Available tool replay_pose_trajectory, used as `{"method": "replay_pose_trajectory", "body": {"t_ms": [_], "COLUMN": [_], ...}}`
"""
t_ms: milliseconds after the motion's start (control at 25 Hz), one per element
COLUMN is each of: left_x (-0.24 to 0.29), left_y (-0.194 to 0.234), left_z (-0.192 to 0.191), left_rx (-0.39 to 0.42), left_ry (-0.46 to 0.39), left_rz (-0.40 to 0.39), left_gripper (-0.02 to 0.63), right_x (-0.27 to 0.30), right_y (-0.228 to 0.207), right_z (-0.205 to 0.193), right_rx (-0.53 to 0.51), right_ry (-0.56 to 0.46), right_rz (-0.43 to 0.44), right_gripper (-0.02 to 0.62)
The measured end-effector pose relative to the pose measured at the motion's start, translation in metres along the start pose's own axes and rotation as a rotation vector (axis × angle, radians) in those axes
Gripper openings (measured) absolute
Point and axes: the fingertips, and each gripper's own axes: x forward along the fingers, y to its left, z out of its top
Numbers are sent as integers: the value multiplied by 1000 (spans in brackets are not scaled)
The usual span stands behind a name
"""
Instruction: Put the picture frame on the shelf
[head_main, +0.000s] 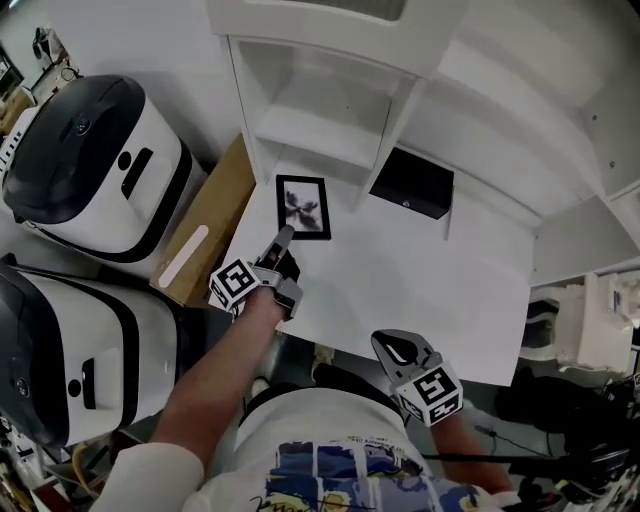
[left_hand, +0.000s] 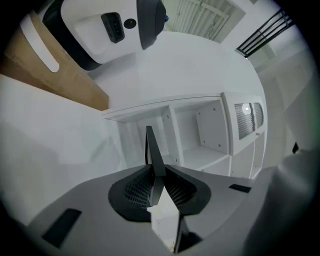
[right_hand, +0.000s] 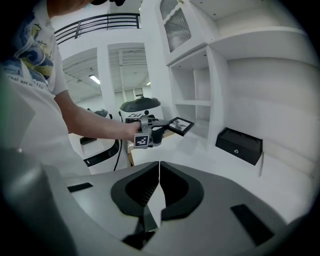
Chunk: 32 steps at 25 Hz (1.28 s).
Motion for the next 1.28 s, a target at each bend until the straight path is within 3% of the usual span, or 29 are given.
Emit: {"method": "replay_pose_trajectory", "body": {"t_ms": [560,1040,1280], "left_x": [127,167,177], "left_y": [68,99,111], "left_z": [30,36,35], "left_rx": [47,80,184], "left_ry": [-27,-4,53], "left_rz": [103,175,246], "left_gripper": [77,77,78], "right_x": [-13,-6,0], "right_y": [-88,-110,-122], "right_z": [-17,-20,-21], "right_rx": [57,87,100], "right_ry": [60,91,102], "right_rz": [-33,-24,-19], "right_gripper": [28,28,28]}}
